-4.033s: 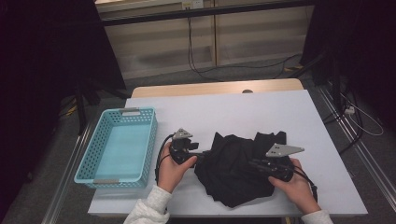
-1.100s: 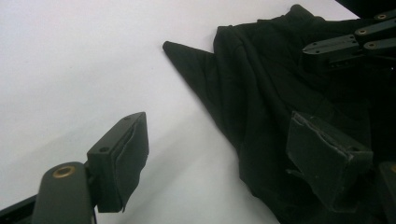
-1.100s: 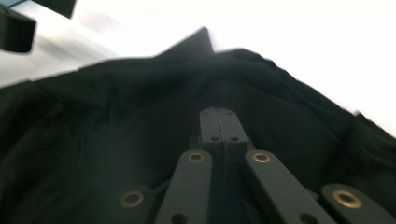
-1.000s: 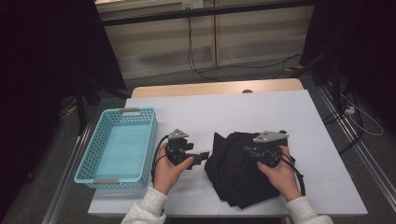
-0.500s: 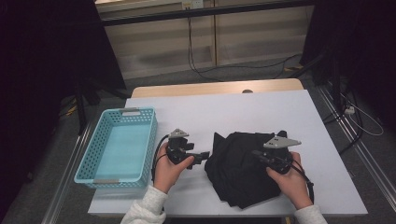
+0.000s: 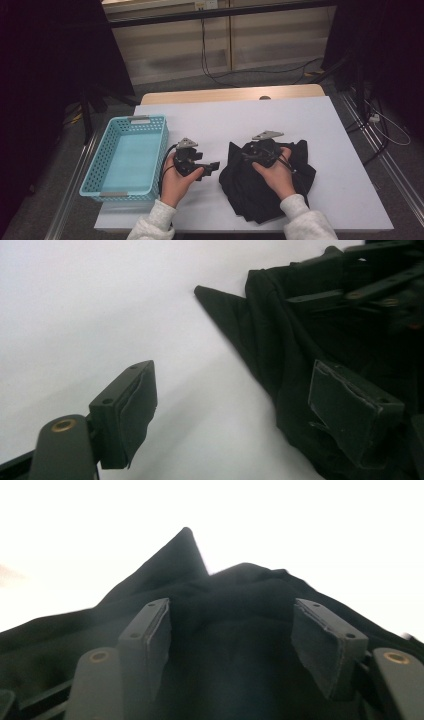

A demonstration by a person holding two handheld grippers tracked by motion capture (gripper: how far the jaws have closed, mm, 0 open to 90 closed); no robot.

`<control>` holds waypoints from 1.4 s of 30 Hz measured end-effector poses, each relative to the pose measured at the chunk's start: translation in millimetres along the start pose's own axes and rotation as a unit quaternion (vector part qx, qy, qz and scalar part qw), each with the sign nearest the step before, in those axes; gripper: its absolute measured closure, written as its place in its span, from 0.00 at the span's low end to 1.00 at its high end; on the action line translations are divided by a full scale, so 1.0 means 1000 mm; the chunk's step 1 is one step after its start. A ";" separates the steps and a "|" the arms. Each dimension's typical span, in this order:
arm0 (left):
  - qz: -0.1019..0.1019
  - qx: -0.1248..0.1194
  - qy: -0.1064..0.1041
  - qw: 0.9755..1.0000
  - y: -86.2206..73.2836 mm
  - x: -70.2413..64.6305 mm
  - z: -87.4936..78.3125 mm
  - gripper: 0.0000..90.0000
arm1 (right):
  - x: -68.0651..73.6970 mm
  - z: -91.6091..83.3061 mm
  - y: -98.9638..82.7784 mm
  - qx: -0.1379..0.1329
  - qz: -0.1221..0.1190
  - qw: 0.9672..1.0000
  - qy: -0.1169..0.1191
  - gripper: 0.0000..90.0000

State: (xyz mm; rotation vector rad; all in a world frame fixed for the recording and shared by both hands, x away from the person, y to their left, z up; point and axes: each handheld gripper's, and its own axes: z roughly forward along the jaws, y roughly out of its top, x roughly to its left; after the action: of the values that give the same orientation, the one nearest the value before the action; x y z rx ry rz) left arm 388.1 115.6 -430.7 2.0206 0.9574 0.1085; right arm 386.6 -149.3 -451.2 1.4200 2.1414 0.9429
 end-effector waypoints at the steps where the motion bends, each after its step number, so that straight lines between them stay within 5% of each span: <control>1: 0.001 0.000 -0.001 1.000 0.000 0.000 0.000 0.22 | 0.000 0.006 0.001 0.011 -0.002 1.000 -0.004 0.36; 3: 0.003 0.001 -0.003 1.000 -0.001 -0.002 -0.001 0.22 | -0.001 0.013 -0.001 0.015 0.009 1.000 -0.005 0.45; 5: 0.006 0.002 -0.009 1.000 -0.001 -0.006 0.001 0.22 | -0.003 0.011 0.000 0.010 0.003 1.000 0.022 0.86; 7: 0.008 0.005 -0.012 1.000 -0.001 -0.008 0.002 0.22 | -0.001 0.011 0.001 0.012 -0.017 0.999 0.026 0.95; 13: 0.009 -0.003 -0.008 1.000 0.002 -0.009 0.002 0.22 | -0.014 -0.004 0.003 0.023 -0.018 0.998 0.055 0.97; 17: 0.011 -0.016 -0.006 1.000 0.005 -0.009 0.001 0.22 | -0.018 -0.041 0.001 -0.034 -0.019 0.997 0.068 0.97; 19: 0.009 -0.016 -0.007 1.000 0.005 -0.009 0.003 0.23 | -0.019 -0.056 -0.005 -0.044 -0.032 0.996 0.069 0.97; 24: 0.014 -0.010 -0.012 1.000 0.009 -0.013 0.008 0.22 | -0.026 -0.081 -0.031 -0.069 -0.020 0.994 0.076 0.97; 31: 0.025 -0.008 -0.026 0.999 0.017 -0.022 0.015 0.21 | -0.023 -0.087 -0.060 -0.059 -0.023 0.995 0.071 0.97; 42: 0.024 0.021 -0.016 0.999 0.006 -0.023 0.029 0.21 | -0.023 -0.087 -0.092 -0.042 -0.033 0.996 0.067 0.97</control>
State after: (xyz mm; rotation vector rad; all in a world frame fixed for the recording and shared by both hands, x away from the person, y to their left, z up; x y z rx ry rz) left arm 387.6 79.1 -438.1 2.0777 0.8984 0.0833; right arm 280.1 -221.0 -458.7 1.2701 2.2020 1.1182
